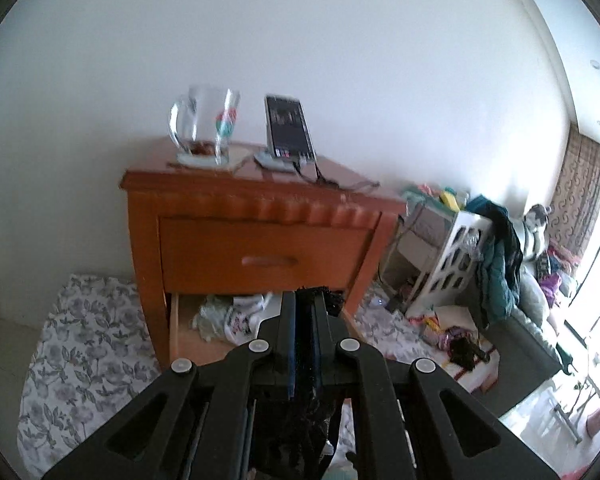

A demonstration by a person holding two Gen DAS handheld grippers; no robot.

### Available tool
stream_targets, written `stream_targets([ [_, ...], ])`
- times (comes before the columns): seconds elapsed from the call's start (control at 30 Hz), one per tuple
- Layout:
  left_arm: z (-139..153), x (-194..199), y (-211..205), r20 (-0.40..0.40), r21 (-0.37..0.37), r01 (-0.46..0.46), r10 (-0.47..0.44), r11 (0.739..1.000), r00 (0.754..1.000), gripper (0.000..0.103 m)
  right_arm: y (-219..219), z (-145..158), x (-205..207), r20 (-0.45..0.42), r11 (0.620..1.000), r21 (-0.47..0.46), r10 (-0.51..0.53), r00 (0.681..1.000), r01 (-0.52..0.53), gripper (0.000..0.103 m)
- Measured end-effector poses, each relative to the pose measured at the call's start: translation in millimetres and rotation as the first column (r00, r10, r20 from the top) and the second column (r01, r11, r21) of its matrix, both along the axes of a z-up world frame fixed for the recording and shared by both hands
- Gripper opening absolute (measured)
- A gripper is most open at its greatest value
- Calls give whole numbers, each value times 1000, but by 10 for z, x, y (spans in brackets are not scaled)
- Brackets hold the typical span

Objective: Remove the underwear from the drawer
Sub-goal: 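Lift the black lace garment up out of the drawer with the left tool, then lower the black lace garment onto the clothes pile and open the left tool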

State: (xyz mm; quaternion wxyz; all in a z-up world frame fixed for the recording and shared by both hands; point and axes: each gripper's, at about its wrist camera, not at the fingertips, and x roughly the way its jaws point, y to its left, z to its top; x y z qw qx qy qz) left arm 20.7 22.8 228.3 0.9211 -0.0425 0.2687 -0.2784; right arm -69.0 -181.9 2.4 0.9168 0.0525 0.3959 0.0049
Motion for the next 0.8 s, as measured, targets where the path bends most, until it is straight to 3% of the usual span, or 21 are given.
stream_targets([
  [0.27,-724,157,-232,-176,63,42,-30,997,984,6,-10,-99,27,-24,1000,6,2,1000,-1,103],
  [0.57,-1859,410,-486,-340,207,36,38,978,940,6,-40,-297,140,-81,1000,-7,1,997,-1,103],
  [0.8,-2570,598,-498,-431,249,24,88,968,898,6,-62,-472,311,-137,999,-35,-4,991,-1,103],
])
